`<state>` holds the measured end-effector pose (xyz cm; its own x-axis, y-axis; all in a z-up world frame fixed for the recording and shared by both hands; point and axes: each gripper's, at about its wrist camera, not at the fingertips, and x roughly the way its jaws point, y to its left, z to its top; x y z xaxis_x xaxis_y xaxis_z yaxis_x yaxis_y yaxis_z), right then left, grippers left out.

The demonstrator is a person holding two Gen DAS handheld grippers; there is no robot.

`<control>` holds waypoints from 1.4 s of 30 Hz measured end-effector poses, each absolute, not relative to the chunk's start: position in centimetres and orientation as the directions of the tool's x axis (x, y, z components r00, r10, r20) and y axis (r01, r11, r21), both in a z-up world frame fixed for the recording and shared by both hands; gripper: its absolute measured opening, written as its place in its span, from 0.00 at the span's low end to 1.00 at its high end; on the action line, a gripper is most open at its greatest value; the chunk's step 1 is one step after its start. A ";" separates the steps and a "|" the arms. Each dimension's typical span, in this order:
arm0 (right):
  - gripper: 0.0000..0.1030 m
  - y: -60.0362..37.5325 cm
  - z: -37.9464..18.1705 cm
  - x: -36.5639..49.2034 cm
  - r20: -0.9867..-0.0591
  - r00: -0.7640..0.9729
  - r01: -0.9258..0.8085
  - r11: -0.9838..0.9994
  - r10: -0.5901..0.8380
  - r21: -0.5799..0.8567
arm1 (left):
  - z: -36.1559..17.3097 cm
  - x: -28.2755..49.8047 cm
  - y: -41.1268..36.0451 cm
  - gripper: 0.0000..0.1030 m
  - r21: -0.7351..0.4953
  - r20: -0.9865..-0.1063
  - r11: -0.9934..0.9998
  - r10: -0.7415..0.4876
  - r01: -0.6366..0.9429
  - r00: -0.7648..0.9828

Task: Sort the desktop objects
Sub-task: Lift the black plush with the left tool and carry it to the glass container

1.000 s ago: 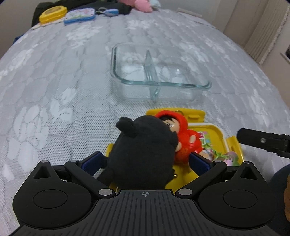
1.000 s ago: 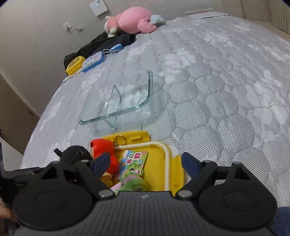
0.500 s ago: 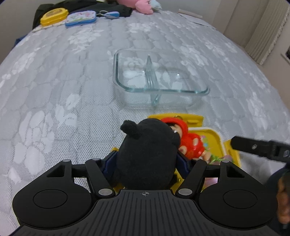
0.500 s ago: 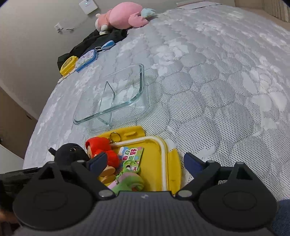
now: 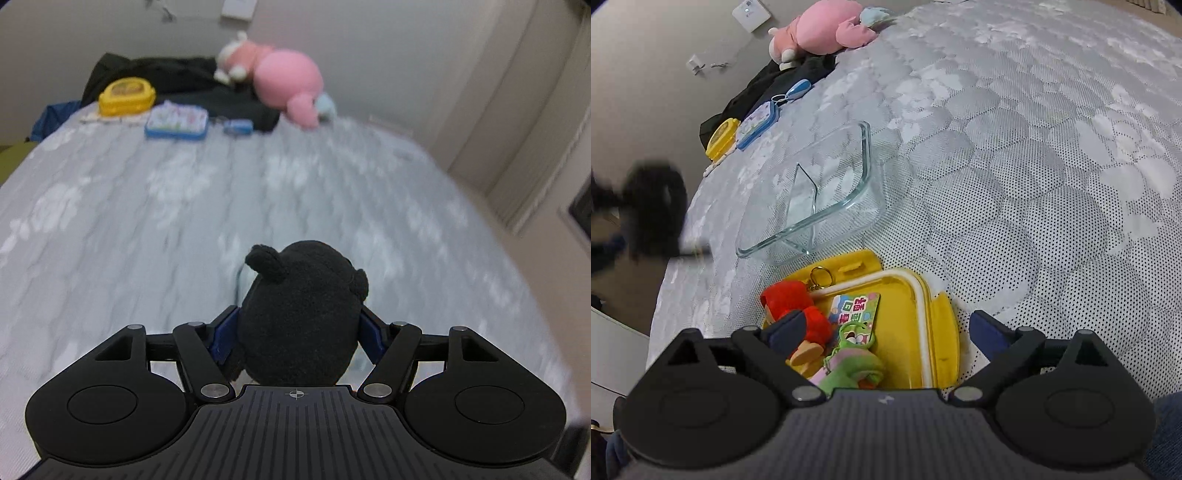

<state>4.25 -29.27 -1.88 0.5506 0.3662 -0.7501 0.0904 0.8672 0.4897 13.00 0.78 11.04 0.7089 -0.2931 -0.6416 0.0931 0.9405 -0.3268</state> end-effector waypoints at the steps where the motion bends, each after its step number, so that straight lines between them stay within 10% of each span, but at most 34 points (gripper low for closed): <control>1: 0.93 -29.3 -1.9 4.3 -0.752 0.549 0.091 0.868 0.366 0.489 | 11.3 13.8 0.7 0.70 -0.353 -0.626 0.931 -0.310 0.093 0.716; 14: 0.93 -29.5 -3.1 5.2 -0.768 0.511 0.119 0.854 0.385 0.507 | 5.0 19.7 0.9 0.71 -0.484 -0.638 0.875 -0.344 -0.011 0.689; 29: 0.94 -29.3 -3.6 5.7 -0.789 0.474 0.130 0.856 0.390 0.501 | 1.0 20.4 -2.9 0.74 -0.159 -0.760 0.981 -0.191 0.108 0.622; 37: 0.94 -29.4 -3.5 5.6 -0.780 0.470 0.124 0.844 0.413 0.522 | 2.5 20.2 -1.1 0.73 -0.302 -0.724 0.951 -0.278 0.073 0.631; 42: 0.94 -29.5 -3.4 5.5 -0.773 0.467 0.119 0.835 0.430 0.537 | 4.9 18.9 -0.7 0.91 -0.367 -0.672 0.928 -0.317 0.070 0.670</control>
